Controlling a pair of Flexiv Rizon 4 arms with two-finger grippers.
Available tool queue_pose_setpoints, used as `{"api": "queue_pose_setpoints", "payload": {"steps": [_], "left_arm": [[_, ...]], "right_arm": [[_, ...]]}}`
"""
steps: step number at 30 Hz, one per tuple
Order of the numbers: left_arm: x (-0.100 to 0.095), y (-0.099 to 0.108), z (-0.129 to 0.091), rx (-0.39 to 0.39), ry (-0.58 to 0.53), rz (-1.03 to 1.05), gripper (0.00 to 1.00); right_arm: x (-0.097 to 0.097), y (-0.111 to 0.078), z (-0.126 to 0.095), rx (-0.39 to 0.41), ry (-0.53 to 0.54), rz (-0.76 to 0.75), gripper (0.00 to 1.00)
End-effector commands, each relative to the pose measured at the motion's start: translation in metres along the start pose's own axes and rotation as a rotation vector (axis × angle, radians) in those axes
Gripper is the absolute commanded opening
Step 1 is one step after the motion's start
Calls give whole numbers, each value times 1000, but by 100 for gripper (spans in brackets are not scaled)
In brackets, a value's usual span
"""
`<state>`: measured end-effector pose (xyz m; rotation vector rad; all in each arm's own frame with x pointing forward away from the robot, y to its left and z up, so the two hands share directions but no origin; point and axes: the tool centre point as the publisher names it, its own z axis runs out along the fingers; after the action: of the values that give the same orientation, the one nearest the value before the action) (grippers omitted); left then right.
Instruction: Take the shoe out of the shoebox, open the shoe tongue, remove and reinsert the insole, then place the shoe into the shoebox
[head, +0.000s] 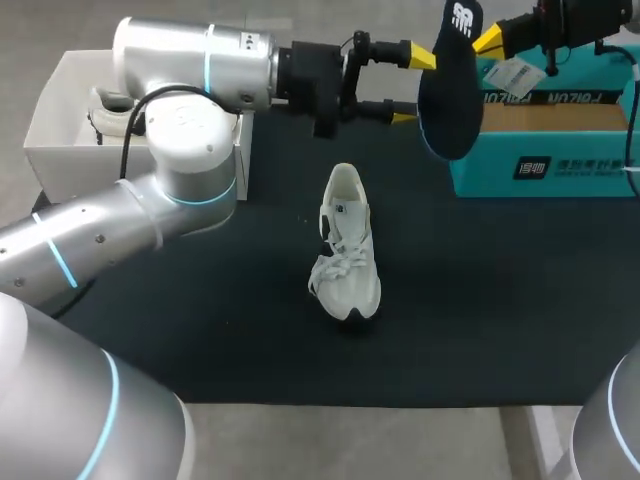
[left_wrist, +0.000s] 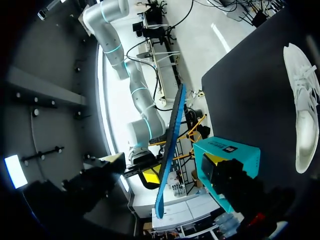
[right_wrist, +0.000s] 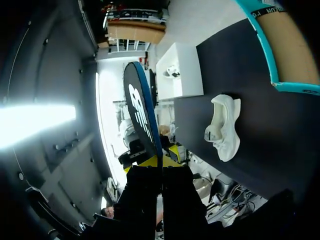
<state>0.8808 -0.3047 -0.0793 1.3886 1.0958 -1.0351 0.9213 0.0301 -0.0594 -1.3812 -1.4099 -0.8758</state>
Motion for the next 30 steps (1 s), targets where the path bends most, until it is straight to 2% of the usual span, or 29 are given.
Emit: {"api": "queue_pose_setpoints", "payload": {"steps": [1, 2, 3, 4, 5, 8, 11, 13, 15, 16, 18, 25, 26, 27, 30], "left_arm": [[3, -4, 15, -14, -42, 4, 100], [3, -5, 16, -14, -44, 4, 100], [3, -5, 16, -14, -47, 2, 92], [4, -6, 16, -14, -48, 2, 62], [4, -6, 17, -16, -48, 1, 49], [8, -7, 16, -33, -29, 9, 48], [12, -7, 17, -50, -16, 17, 38], [14, -7, 19, -54, -13, 16, 36], [17, -8, 22, -61, -4, 16, 20], [17, -9, 22, -63, -2, 17, 18], [19, -11, 23, -67, 6, 21, 0], [23, -12, 24, -88, 1, -5, 0], [22, -11, 24, -95, -4, -16, 0], [22, -11, 23, -101, -9, -29, 0], [20, -8, 17, -108, -21, -69, 0]], "right_arm": [[1, 8, 6, 158, -11, 1, 0], [0, 9, 7, 163, -15, 2, 0], [1, 9, 8, 167, -16, 2, 0], [1, 9, 9, 172, -19, 3, 0], [1, 9, 10, 177, -22, 2, 0], [1, 9, 10, 180, -26, -2, 0], [2, 7, 11, 180, -21, -5, 0], [0, 5, 12, 178, -19, -4, 0], [-1, 4, 12, 168, -12, -3, 0], [-1, 3, 13, 165, -9, -3, 0], [-2, 2, 13, 160, -6, -4, 0], [-1, 0, 15, 150, -2, -42, 0], [0, -1, 15, 154, -10, -48, 31], [0, -1, 15, 140, -6, -60, 100], [5, -3, 9, 64, 7, -88, 100]]}}
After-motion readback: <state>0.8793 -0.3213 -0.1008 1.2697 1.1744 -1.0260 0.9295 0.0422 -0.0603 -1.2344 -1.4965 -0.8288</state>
